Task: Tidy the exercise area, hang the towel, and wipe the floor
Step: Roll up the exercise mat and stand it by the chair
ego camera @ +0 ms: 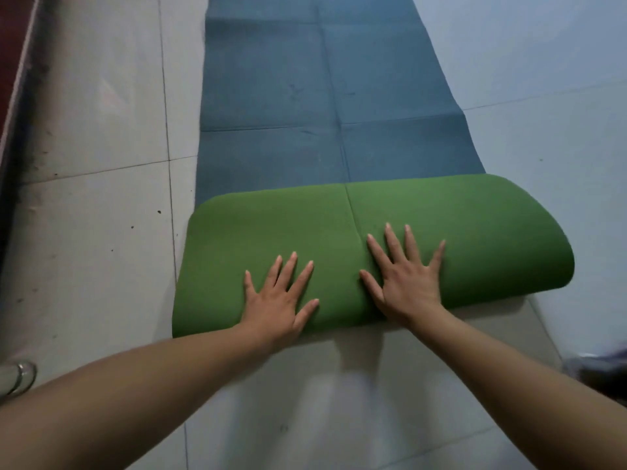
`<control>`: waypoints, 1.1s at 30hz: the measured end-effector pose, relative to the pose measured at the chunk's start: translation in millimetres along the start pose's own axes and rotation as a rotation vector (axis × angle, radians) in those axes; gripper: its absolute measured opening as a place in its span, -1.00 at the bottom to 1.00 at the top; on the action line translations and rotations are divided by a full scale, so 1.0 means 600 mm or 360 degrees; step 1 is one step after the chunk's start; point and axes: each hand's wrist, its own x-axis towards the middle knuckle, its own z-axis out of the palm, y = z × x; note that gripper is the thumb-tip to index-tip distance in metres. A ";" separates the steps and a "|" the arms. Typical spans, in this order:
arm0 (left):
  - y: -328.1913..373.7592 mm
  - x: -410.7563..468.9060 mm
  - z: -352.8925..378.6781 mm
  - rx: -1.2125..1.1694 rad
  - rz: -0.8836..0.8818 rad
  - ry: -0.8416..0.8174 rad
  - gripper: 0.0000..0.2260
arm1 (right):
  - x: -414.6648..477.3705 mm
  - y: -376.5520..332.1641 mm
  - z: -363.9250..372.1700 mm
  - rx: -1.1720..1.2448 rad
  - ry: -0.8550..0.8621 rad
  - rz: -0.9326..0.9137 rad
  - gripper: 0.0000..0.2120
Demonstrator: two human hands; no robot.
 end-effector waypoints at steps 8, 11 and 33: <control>-0.004 -0.017 -0.017 -0.0049 0.0012 0.0014 -0.42 | 0.017 -0.005 0.008 0.0058 -0.0079 0.0059 -0.30; -0.015 -0.006 -0.039 0.0087 0.0188 0.0076 -0.45 | 0.042 -0.008 0.010 0.0044 -0.0159 0.0073 -0.40; 0.033 0.053 0.014 0.0030 -0.0080 0.0152 -0.40 | 0.018 0.011 0.052 0.0326 -0.0205 -0.0038 -0.39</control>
